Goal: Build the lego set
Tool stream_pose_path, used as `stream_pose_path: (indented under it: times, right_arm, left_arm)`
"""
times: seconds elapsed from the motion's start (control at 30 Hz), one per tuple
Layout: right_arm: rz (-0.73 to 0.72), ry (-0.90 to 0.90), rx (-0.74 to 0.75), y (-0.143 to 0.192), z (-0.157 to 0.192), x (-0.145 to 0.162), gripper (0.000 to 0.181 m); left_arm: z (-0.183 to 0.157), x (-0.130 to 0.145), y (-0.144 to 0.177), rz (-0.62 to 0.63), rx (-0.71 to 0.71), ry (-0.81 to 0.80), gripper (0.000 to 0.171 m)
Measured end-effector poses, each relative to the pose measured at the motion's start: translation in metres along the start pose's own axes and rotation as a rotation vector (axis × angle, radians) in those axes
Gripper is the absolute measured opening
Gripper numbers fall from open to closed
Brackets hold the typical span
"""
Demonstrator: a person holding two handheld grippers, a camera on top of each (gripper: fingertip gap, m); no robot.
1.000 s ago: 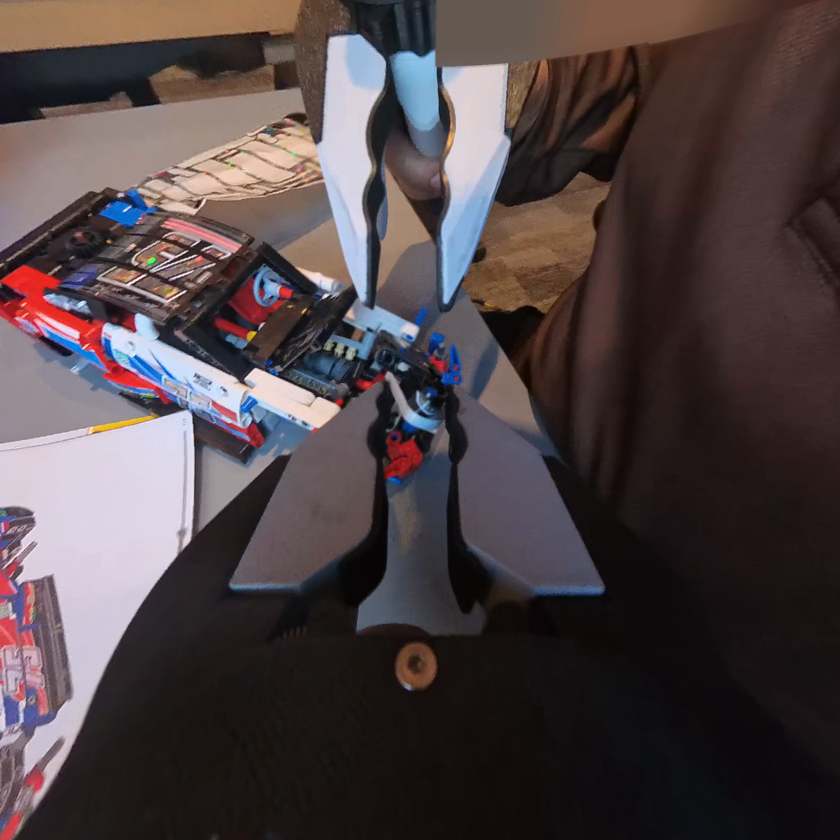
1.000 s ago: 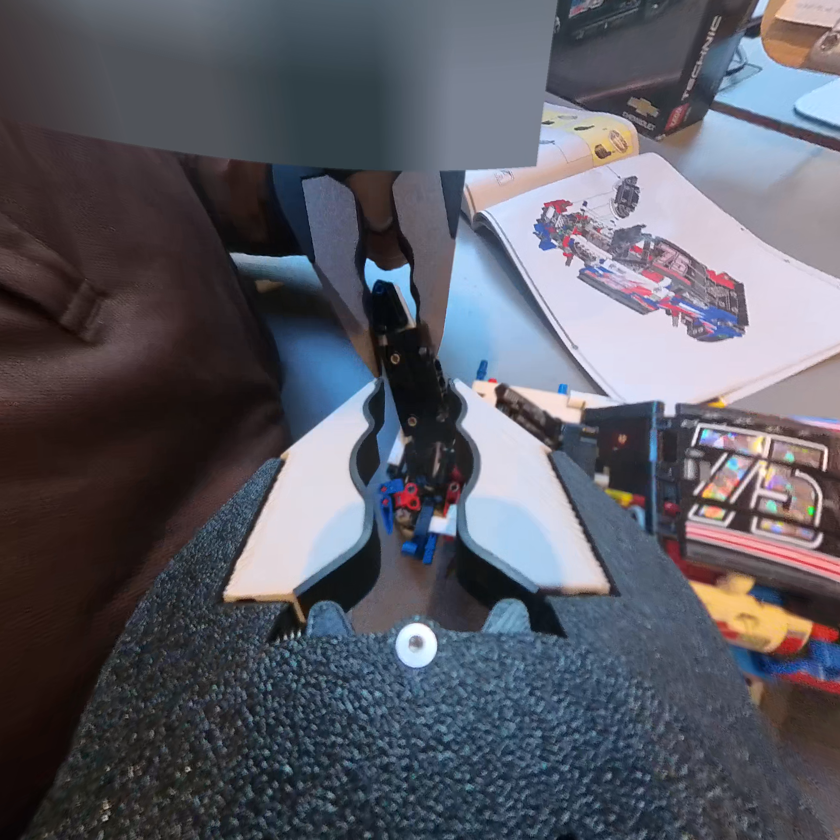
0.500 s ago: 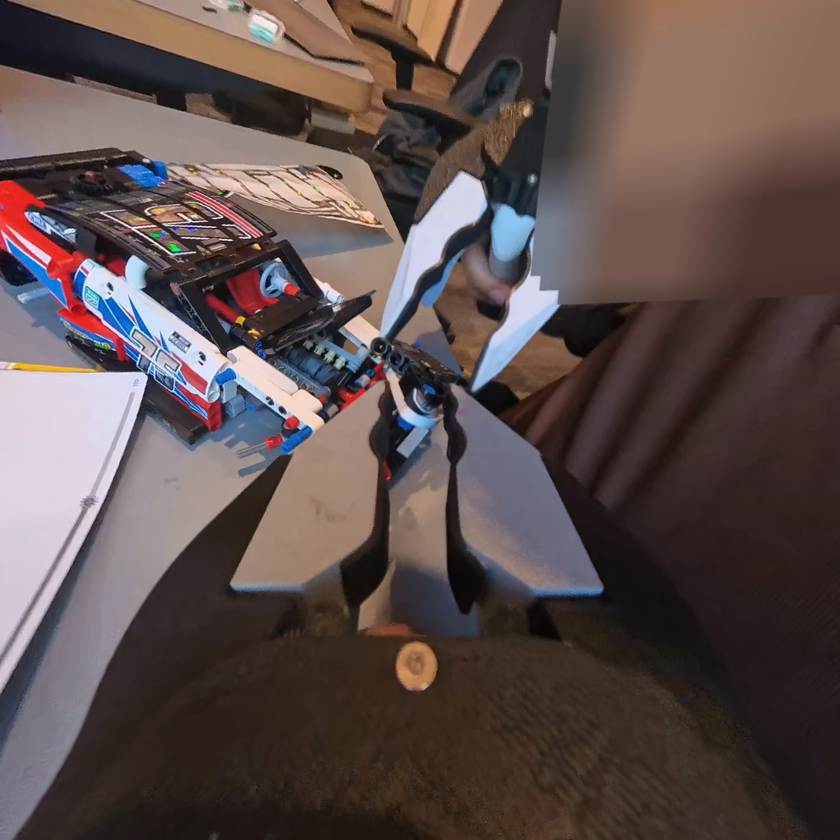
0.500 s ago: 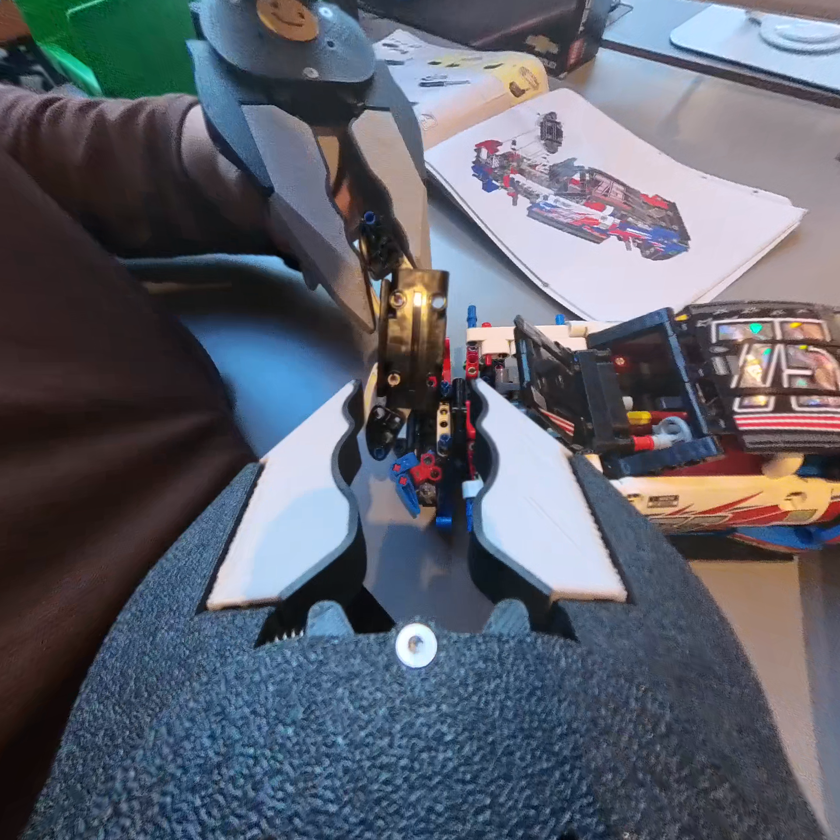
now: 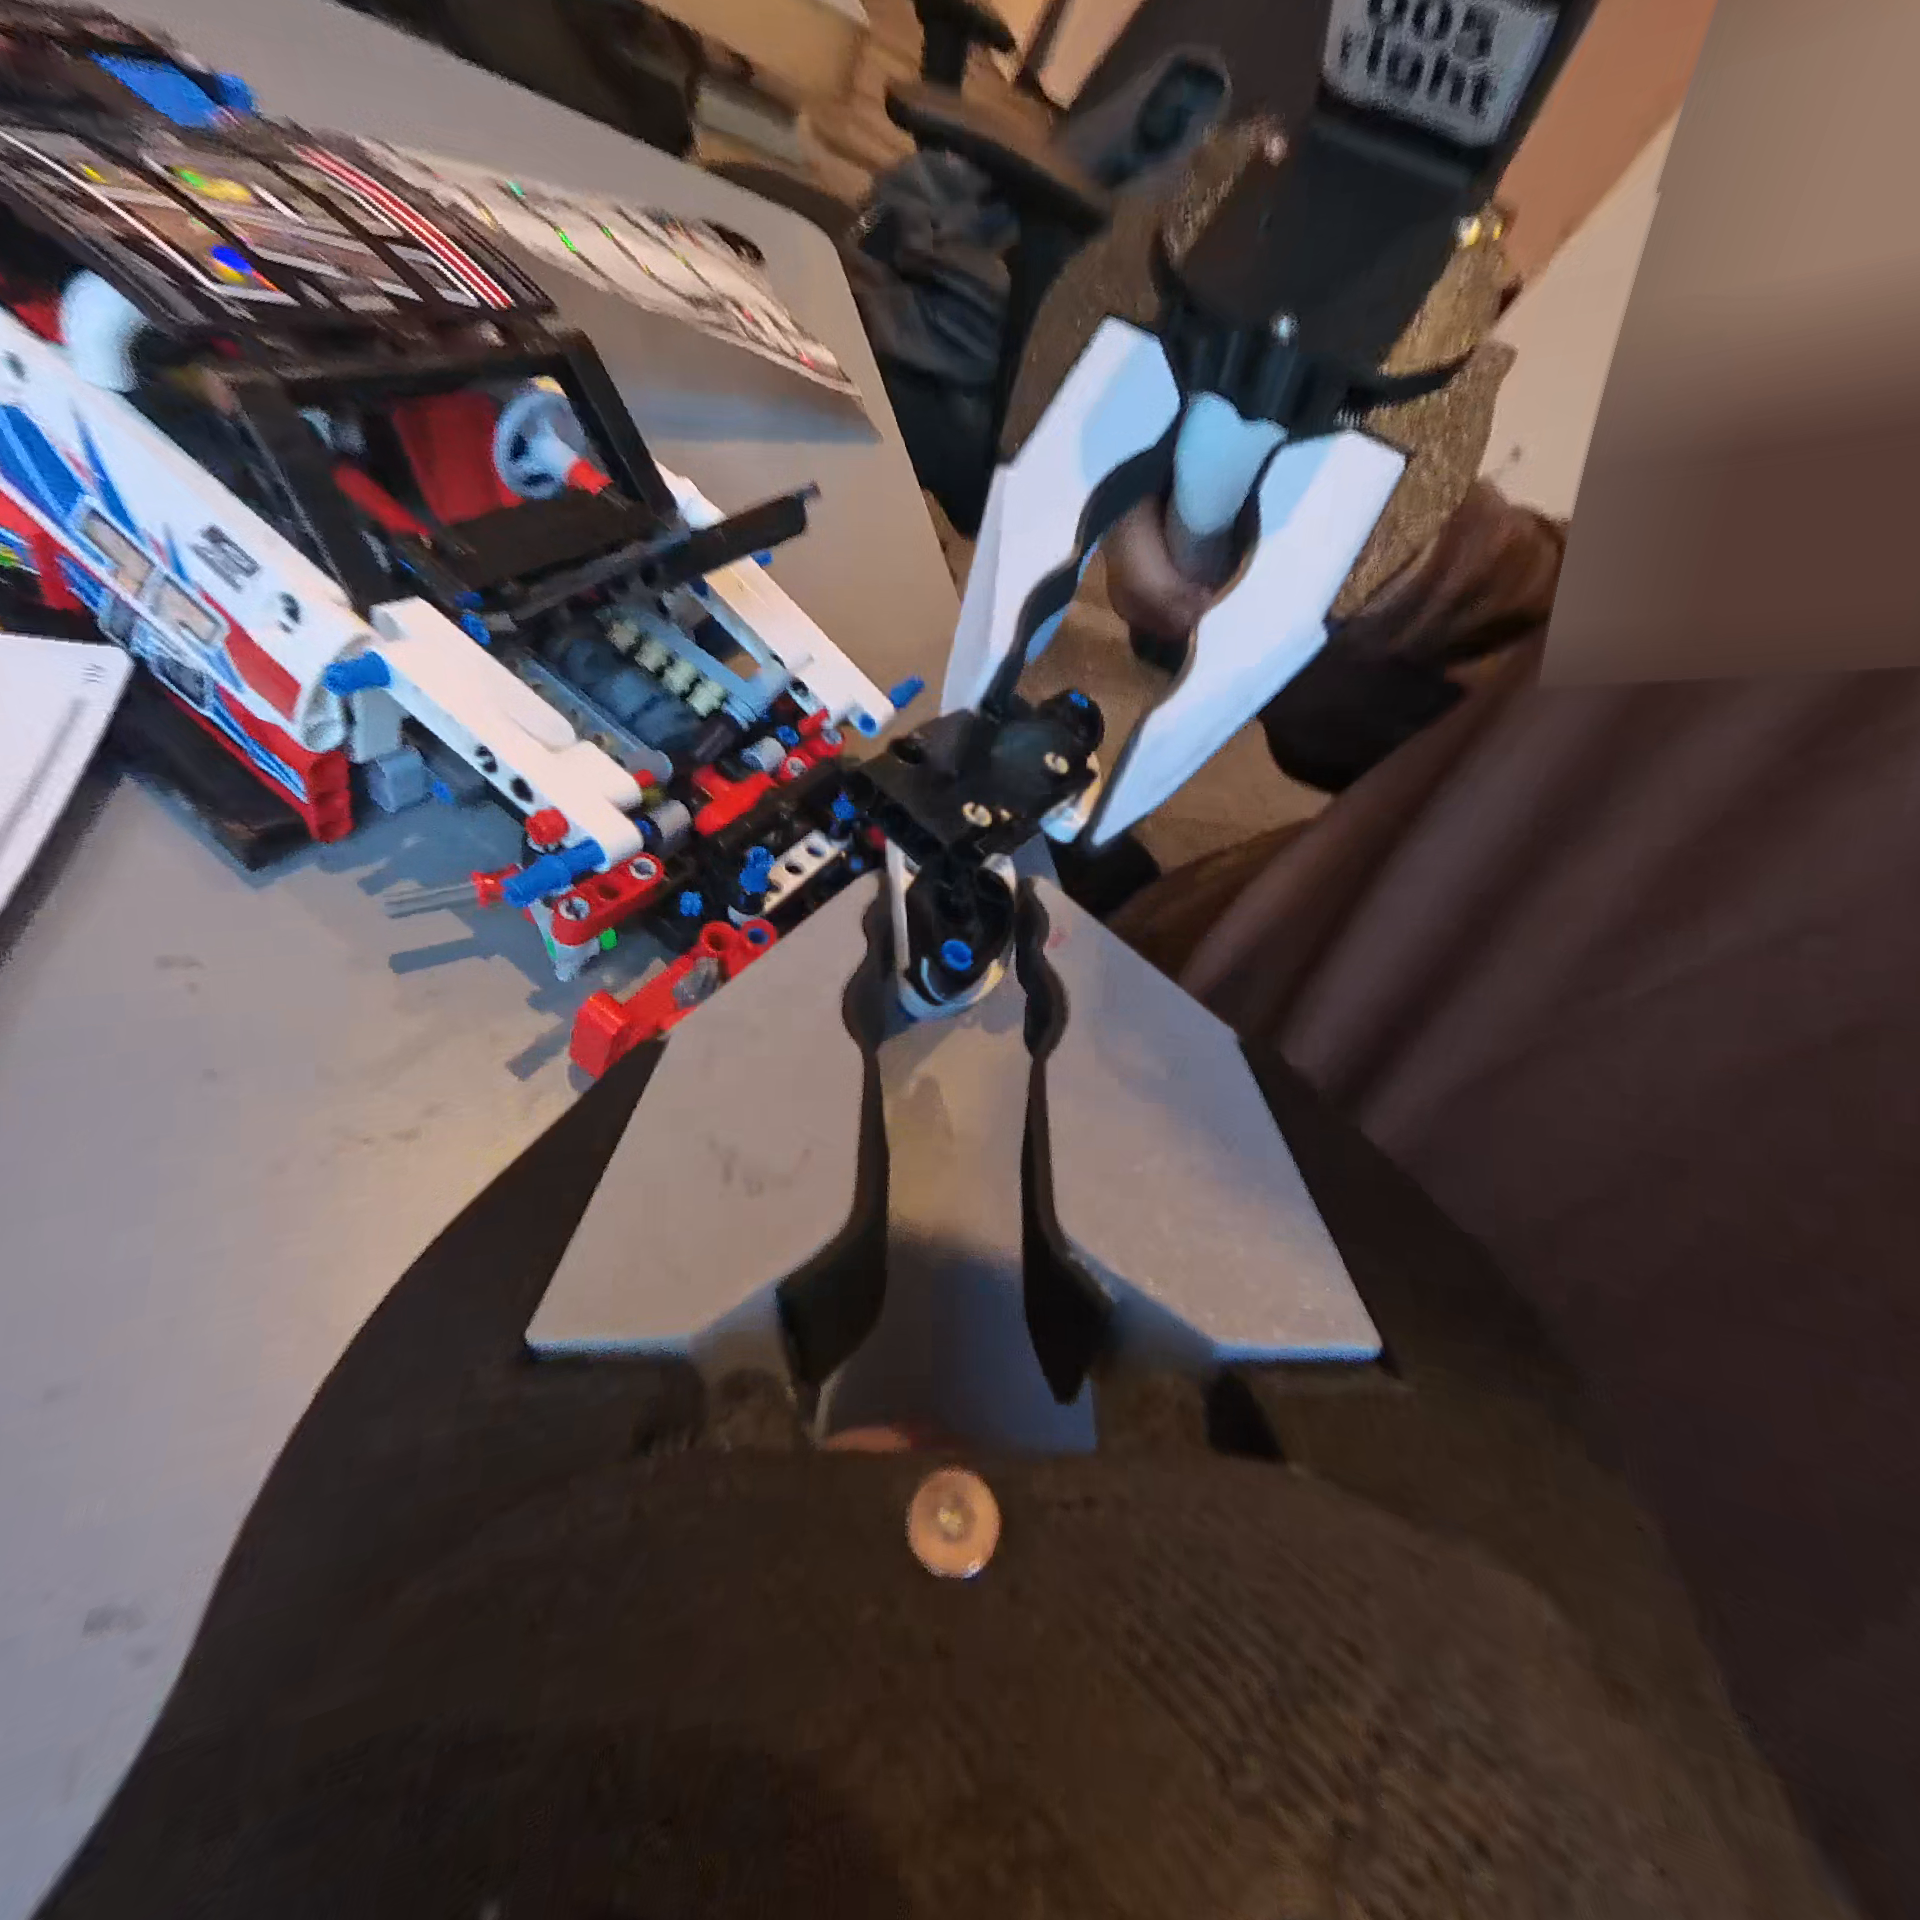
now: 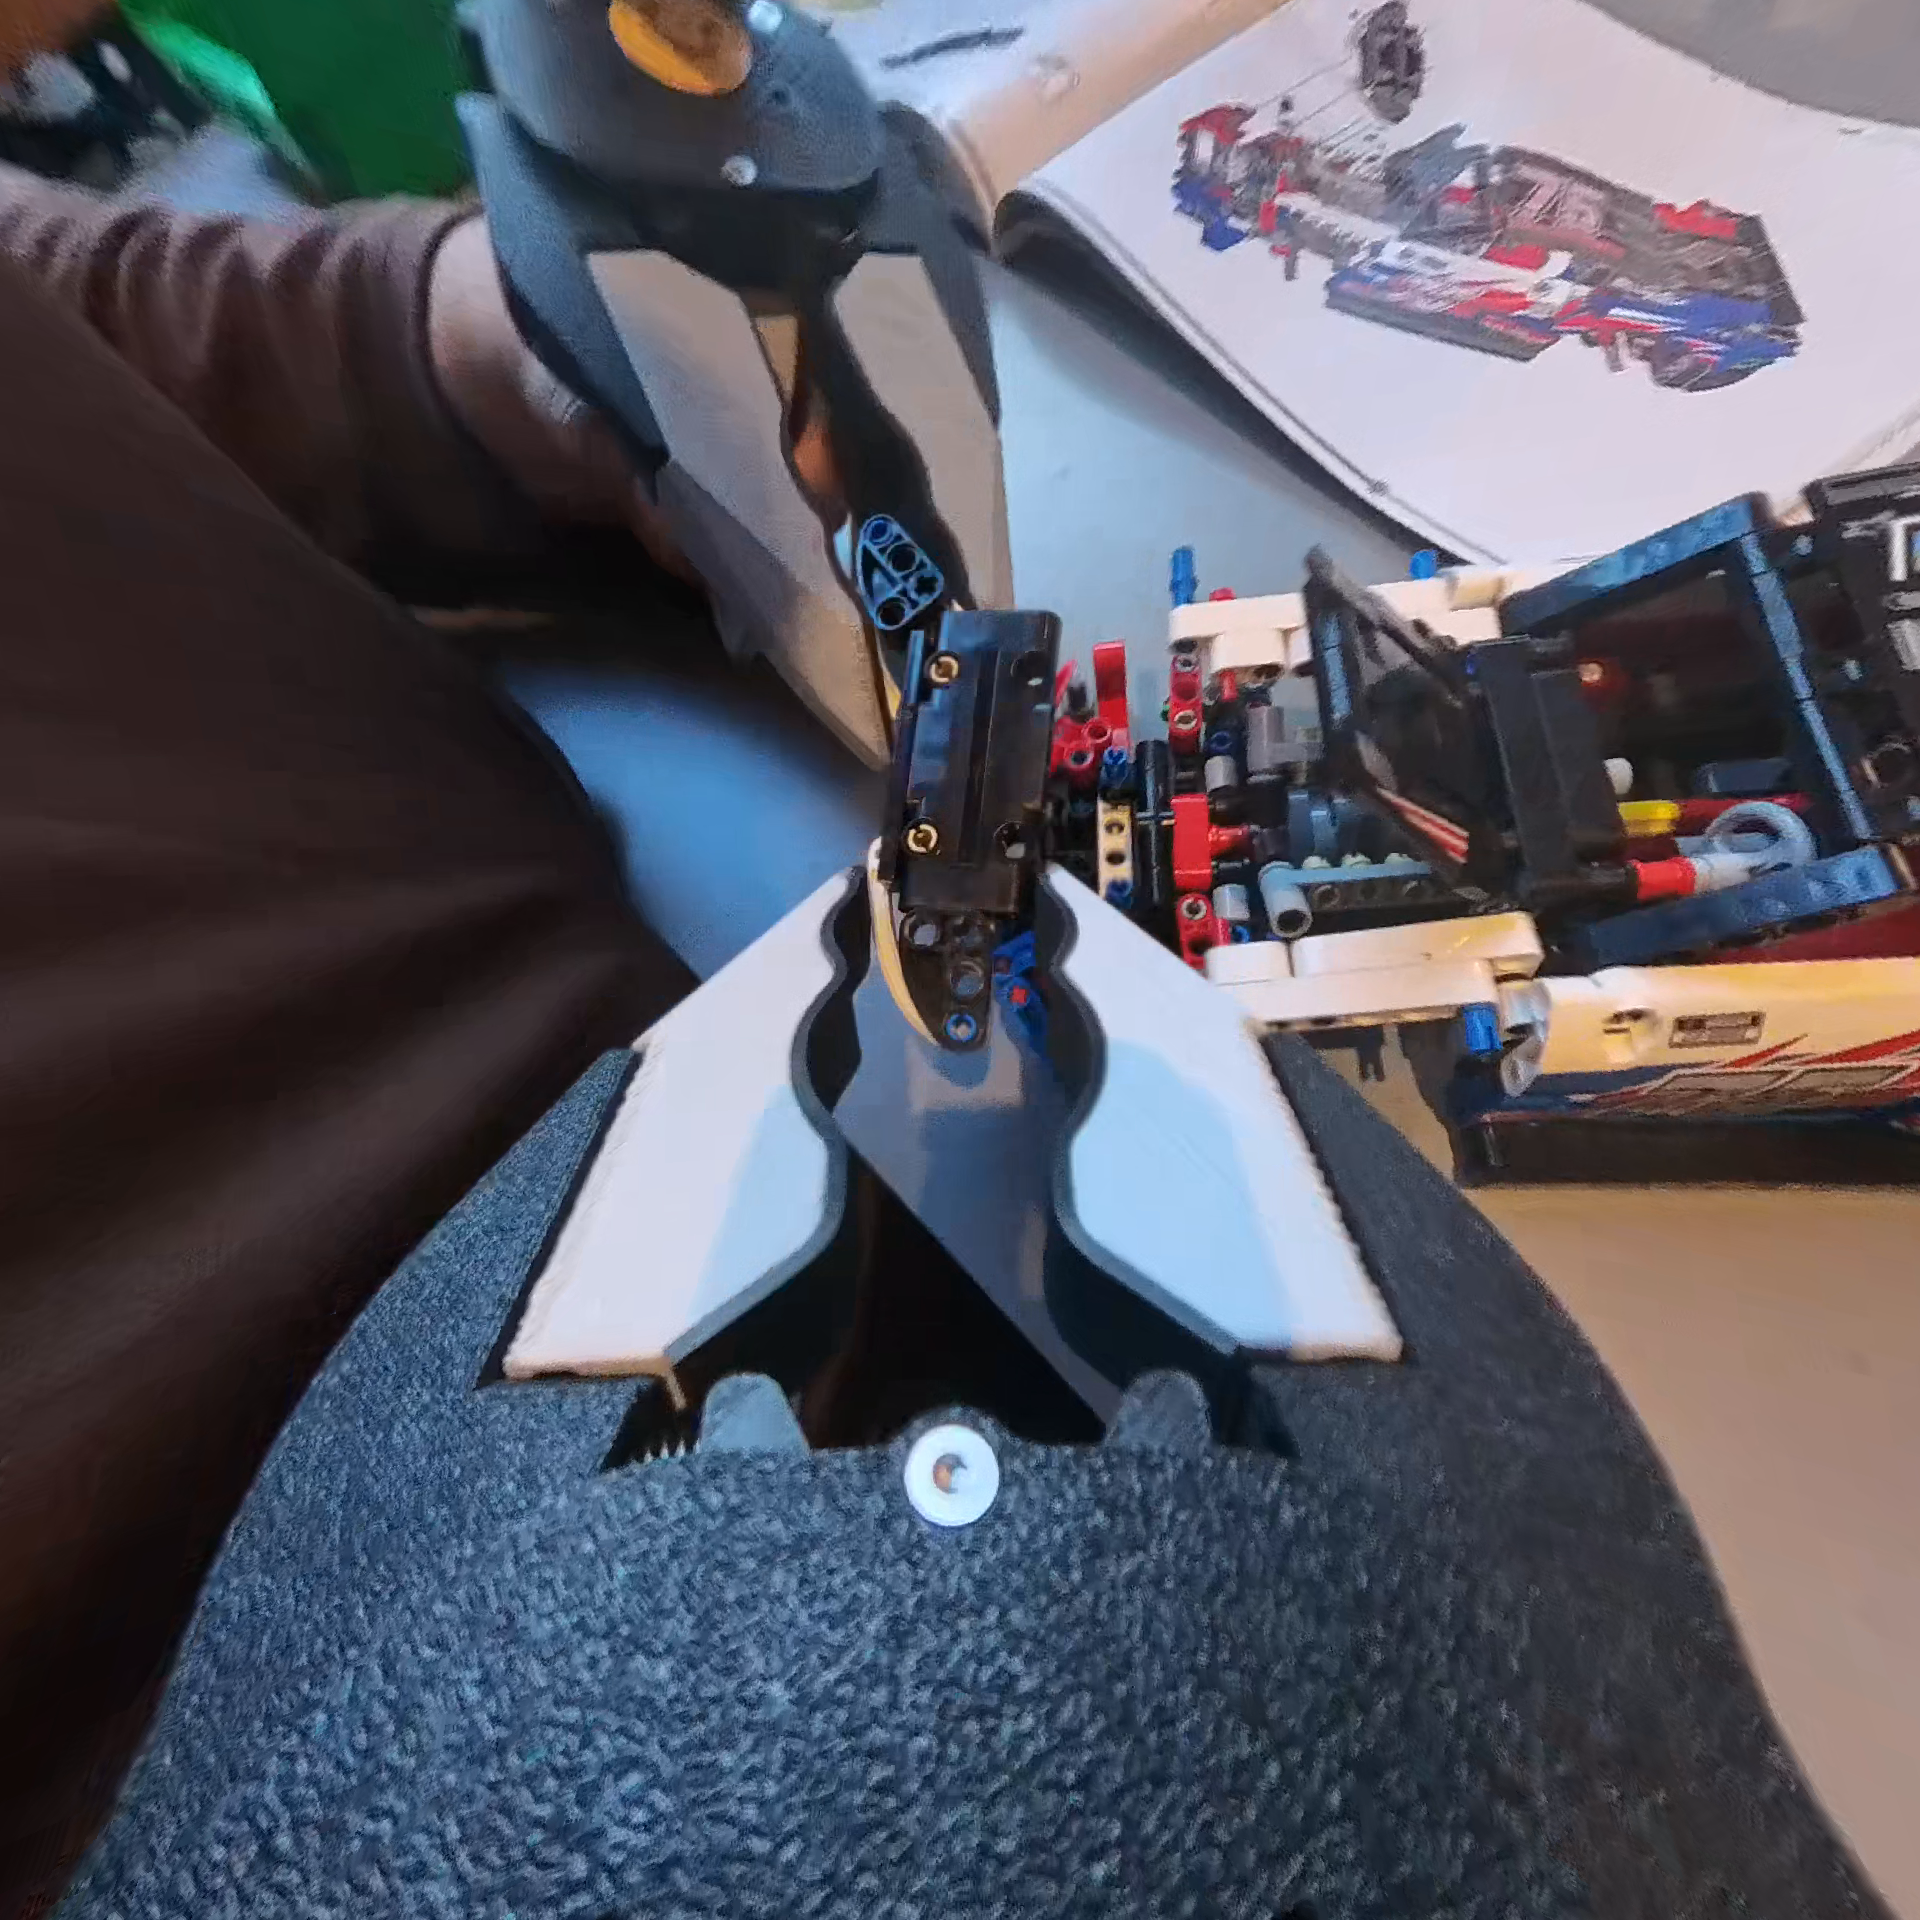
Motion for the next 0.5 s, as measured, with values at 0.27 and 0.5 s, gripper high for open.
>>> stream_pose_path:
  times: [0.27,0.5]
  right_arm:
    - [0.009,-0.003,-0.033,0.004,-0.006,0.004,0.030]
    - [0.046,0.016,-0.026,-0.001,-0.012,0.008,0.030]
  left_arm:
    - [0.009,-0.004,0.002,0.116,-0.133,-0.227,0.039]
    - [0.008,0.002,-0.004,0.191,-0.152,-0.439,0.024]
Point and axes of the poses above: each gripper's, where its closed fingertips meet, y back along the fingers, x out of its underside, z = x × y across the jaws, the point moved 4 cm from there along y, back along the fingers, and after that the axes turned 1 degree about y, right-handed, at the moved point
